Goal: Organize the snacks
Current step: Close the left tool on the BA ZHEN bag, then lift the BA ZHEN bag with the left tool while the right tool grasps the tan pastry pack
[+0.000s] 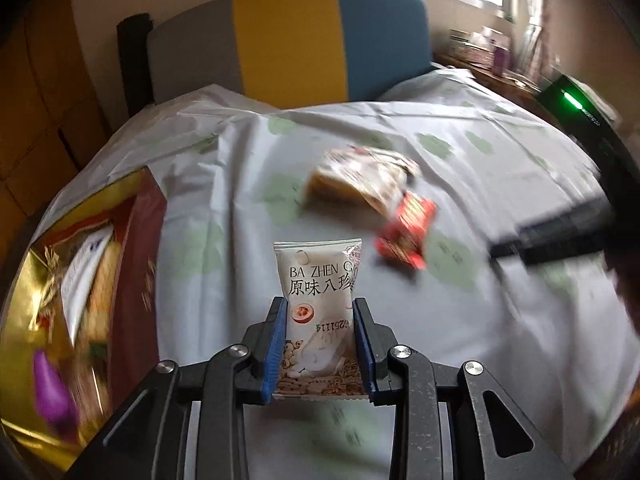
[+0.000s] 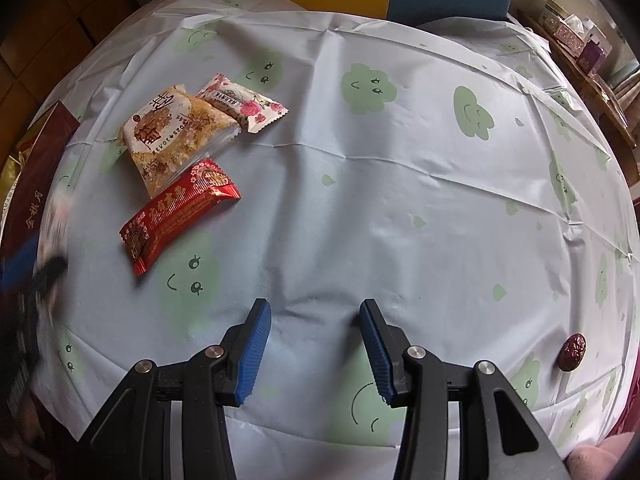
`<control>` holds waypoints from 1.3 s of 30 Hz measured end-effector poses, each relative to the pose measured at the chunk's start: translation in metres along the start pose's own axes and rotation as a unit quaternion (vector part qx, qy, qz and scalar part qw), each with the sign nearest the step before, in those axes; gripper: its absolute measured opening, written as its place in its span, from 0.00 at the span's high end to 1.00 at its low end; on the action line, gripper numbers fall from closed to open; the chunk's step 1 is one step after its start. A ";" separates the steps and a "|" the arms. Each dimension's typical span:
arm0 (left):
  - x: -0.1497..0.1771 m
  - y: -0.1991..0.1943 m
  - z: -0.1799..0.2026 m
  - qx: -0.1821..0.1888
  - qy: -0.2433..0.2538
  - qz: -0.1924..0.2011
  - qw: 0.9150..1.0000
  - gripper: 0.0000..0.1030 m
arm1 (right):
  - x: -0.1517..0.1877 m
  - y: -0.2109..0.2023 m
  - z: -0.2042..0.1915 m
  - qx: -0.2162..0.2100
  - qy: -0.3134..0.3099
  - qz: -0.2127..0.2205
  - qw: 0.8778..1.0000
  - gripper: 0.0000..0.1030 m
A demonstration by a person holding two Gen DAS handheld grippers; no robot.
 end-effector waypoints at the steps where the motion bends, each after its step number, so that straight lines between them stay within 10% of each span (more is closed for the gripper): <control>1: 0.010 -0.005 0.004 0.004 0.007 0.003 1.000 0.69 | 0.000 0.000 0.000 0.000 0.000 0.000 1.000 0.54; 24: 0.040 -0.006 0.016 0.034 0.005 0.055 0.998 0.67 | -0.001 -0.013 -0.016 -0.015 -0.028 0.039 0.999 0.54; 31: 0.042 -0.007 0.015 0.038 0.002 0.068 0.997 0.67 | -0.037 -0.039 -0.067 -0.065 -0.107 0.077 0.989 0.38; 39: 0.042 -0.007 0.014 0.048 -0.006 0.073 0.996 0.67 | -0.090 -0.016 -0.131 -0.024 -0.233 0.053 0.971 0.28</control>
Point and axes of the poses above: each gripper's, at about its wrist camera, not at the fingertips, and y roughly the way its jaws point, z to its right, x to its underside, the point moved 9 cm from there along y, roughly the way its jaws point, and after that the axes turned 5 degrees about -x, right-handed, at the moved point
